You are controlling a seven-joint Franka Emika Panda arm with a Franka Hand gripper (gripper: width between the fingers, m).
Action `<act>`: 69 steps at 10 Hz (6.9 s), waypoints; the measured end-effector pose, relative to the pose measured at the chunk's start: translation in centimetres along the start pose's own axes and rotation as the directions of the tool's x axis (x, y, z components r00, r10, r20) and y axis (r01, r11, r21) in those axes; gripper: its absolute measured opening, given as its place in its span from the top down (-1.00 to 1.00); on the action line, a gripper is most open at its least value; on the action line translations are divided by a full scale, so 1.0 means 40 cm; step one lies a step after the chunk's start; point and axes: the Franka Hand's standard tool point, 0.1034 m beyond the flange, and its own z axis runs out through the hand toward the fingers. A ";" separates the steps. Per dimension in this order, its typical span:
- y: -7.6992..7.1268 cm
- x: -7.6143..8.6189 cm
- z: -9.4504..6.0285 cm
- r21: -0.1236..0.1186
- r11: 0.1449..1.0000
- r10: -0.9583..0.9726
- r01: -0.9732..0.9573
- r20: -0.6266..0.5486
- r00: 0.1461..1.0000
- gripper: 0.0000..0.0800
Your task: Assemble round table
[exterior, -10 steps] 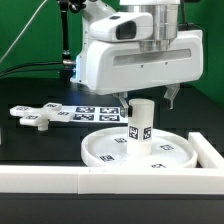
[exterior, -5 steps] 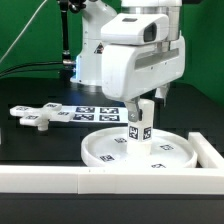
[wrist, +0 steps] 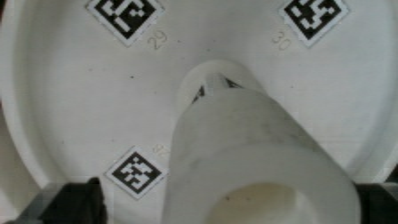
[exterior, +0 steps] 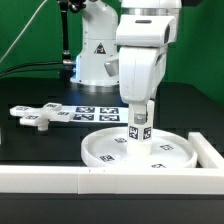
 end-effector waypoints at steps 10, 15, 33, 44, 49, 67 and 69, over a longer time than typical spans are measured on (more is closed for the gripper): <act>0.006 -0.018 0.000 -0.003 0.995 -0.096 0.096 0.012 0.995 -0.01; 0.003 -0.022 0.002 0.002 0.906 0.423 -0.423 0.006 0.906 -0.02; -0.002 -0.020 0.005 0.081 -0.524 0.851 -0.848 0.078 -0.519 -0.02; -0.013 0.018 -0.005 0.051 -0.850 0.526 -0.525 0.159 -0.836 -0.61; -0.097 0.055 -0.097 0.069 -0.669 0.741 -0.740 0.141 -0.657 -0.62; -0.108 -0.216 -0.067 0.031 0.443 0.896 -0.896 -0.035 0.442 -0.62; -0.100 -0.240 -0.061 0.030 0.424 0.905 -0.905 -0.031 0.424 -0.62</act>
Offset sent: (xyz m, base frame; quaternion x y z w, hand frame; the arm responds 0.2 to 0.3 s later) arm -0.0014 0.0039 -0.0008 0.0149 0.0058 -0.1917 0.9813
